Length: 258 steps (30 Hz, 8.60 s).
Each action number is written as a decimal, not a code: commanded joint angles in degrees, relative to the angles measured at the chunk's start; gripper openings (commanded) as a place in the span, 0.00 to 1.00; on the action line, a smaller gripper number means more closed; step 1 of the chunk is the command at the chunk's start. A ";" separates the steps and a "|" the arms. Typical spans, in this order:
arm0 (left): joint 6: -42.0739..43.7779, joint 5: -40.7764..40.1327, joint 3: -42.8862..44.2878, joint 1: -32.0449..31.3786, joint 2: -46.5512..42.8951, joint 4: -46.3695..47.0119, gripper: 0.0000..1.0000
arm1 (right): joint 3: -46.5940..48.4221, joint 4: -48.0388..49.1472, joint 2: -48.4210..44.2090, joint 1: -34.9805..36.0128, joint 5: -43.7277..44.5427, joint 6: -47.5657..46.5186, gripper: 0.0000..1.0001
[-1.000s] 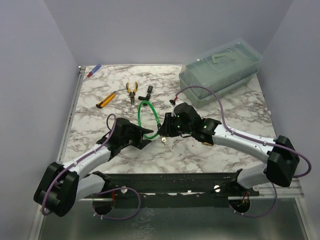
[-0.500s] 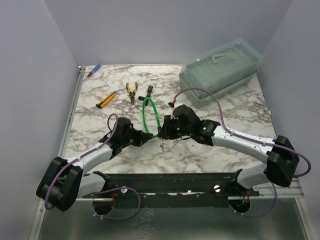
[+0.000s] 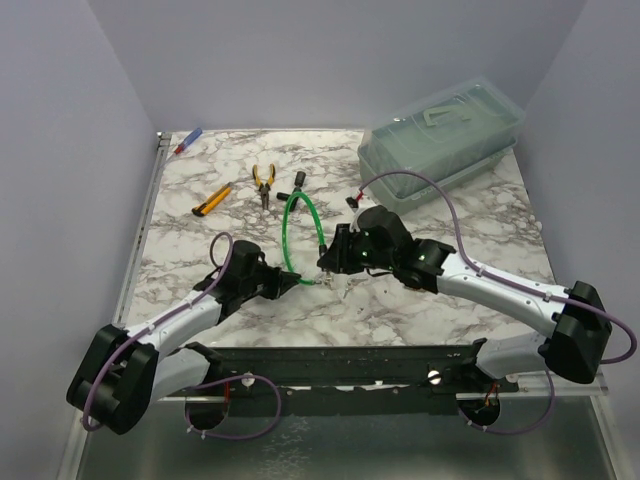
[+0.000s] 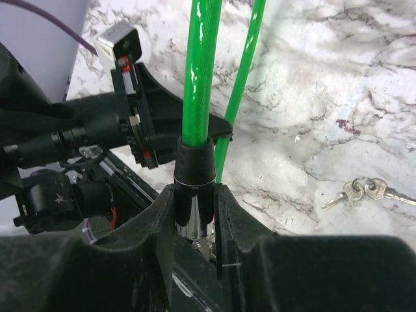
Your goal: Unlock with the key
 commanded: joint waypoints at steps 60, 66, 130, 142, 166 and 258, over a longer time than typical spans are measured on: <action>65.81 -31.87 29.33 23.90 8.03 -40.53 0.00 | -11.34 8.13 5.99 -13.40 -10.87 13.12 0.00; 63.70 -28.89 29.95 27.92 13.60 -40.48 0.00 | -8.33 11.44 13.55 -13.42 -15.81 14.08 0.00; 67.34 -8.72 28.42 24.77 -3.02 -30.63 0.87 | 6.01 -17.69 8.83 -15.92 12.11 12.42 0.89; 67.98 -4.78 27.97 21.39 -2.65 -29.24 0.79 | -3.62 -32.73 -2.57 -20.94 20.14 13.43 1.00; 68.29 -4.11 27.94 19.67 -1.43 -28.92 0.74 | -10.45 -21.62 9.33 -31.57 10.26 1.82 0.74; 89.42 -21.69 50.43 -30.17 49.39 -21.41 0.41 | -9.95 -23.83 -17.65 -30.08 4.70 4.46 0.84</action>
